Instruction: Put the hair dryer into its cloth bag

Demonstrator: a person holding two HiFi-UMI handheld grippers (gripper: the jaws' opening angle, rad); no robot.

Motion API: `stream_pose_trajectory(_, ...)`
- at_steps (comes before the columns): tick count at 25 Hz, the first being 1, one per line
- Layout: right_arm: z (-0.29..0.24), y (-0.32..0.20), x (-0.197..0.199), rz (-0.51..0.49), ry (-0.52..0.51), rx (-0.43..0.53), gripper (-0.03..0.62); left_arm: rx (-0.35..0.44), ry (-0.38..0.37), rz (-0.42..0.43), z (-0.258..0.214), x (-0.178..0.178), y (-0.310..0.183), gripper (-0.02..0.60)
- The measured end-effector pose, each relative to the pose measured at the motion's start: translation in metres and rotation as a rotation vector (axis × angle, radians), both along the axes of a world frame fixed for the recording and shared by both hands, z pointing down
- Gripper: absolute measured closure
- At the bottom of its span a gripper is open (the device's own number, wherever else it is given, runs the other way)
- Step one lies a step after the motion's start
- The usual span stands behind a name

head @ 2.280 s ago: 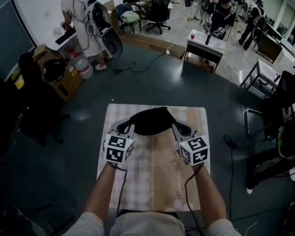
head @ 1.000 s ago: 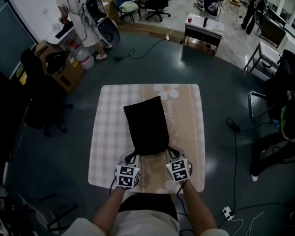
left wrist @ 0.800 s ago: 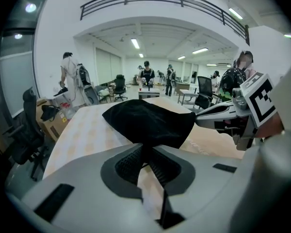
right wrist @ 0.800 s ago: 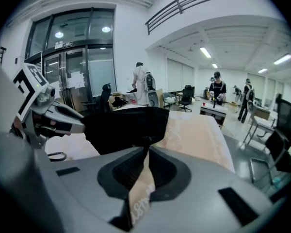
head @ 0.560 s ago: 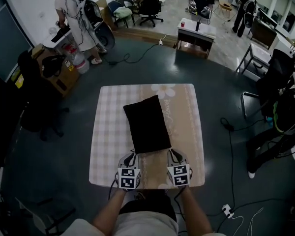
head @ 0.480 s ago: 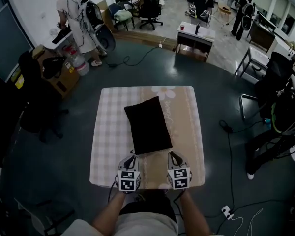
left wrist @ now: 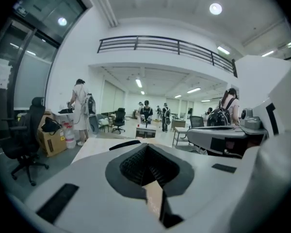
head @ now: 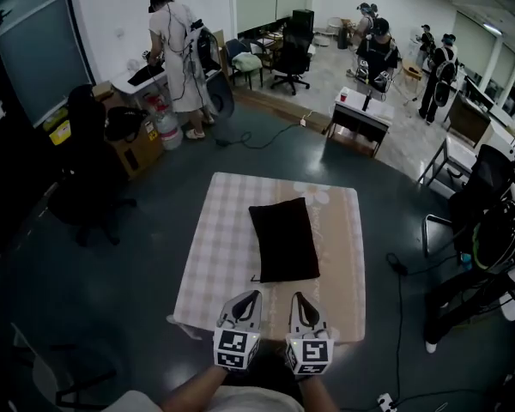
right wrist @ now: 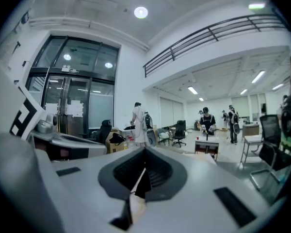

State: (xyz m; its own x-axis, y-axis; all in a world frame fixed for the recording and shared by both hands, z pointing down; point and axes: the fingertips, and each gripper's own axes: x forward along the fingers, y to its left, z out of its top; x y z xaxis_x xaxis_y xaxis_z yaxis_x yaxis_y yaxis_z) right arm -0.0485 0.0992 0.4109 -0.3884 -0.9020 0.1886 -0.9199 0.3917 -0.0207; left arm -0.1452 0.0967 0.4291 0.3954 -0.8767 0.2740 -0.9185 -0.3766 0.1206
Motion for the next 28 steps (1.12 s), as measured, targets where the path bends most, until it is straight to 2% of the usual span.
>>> stream_pose_trajectory(5,-0.029,0.026,-0.017,0.001,0.033,0.056,0.579,0.076,-0.019,0.007,-0.024,-0.011,0.022,0.574)
stream_pose_trajectory(10,-0.038,0.043,-0.025,0.013,0.05,0.073,0.579,0.078,0.006,0.007,-0.029,-0.021,0.036,0.574)
stream_pose_trajectory(18,-0.044,0.055,-0.04,0.02,0.077,0.067,0.579,0.109,-0.002,0.024,-0.043,-0.031,0.045,0.574)
stream_pose_trajectory(21,-0.046,0.059,-0.044,0.014,0.099,0.071,0.579,0.099,0.012,0.034,-0.043,-0.03,0.046,0.574)
stream_pose_trajectory(28,-0.051,0.059,-0.037,0.036,0.136,0.095,0.579,0.131,0.008,0.074,-0.049,-0.018,0.048,0.574)
